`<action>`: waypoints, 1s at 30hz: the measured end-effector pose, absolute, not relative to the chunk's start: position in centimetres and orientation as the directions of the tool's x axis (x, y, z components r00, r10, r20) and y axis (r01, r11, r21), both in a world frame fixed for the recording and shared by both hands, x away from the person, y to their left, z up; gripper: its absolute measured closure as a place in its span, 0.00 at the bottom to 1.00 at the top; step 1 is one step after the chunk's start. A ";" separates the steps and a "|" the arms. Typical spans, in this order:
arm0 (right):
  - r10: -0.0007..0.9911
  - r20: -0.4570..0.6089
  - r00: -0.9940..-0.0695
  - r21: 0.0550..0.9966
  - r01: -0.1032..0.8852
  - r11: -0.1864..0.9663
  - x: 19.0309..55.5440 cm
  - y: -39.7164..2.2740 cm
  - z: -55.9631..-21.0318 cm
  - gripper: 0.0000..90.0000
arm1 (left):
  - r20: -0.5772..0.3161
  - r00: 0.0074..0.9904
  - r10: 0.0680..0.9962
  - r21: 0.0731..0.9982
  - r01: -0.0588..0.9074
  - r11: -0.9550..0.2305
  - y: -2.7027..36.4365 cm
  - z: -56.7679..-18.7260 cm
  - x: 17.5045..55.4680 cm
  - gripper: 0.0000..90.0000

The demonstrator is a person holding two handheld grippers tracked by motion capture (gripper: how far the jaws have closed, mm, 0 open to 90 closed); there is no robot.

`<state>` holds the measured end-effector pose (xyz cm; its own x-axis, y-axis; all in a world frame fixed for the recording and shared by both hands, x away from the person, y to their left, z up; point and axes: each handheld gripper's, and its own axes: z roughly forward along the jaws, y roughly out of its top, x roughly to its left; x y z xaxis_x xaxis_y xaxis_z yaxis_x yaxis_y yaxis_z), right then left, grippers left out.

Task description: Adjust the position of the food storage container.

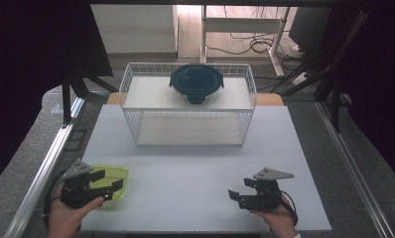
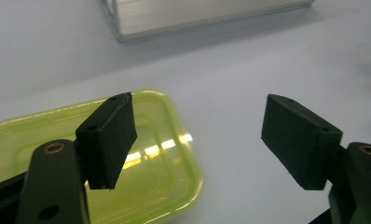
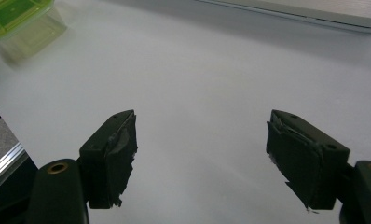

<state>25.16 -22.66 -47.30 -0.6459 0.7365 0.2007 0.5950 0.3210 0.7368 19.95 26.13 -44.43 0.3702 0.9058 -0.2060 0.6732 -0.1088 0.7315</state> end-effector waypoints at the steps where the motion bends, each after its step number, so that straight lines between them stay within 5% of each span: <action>1: 0.736 0.200 -0.647 0.737 0.595 0.322 25.2 -22.6 -47.3 0.27 | -0.205 0.364 0.909 0.727 0.678 -0.108 26.5 -44.4 20.0 0.28; 19: 0.741 0.206 -0.639 0.735 0.601 0.314 25.3 -22.9 -47.5 0.26 | -0.199 0.176 0.964 0.654 0.756 -0.003 33.0 -46.4 22.9 0.54; 30: 0.746 0.207 -0.633 0.730 0.608 0.313 25.5 -23.0 -47.6 0.26 | -0.189 0.119 0.975 0.626 0.780 0.026 35.6 -47.8 23.1 0.88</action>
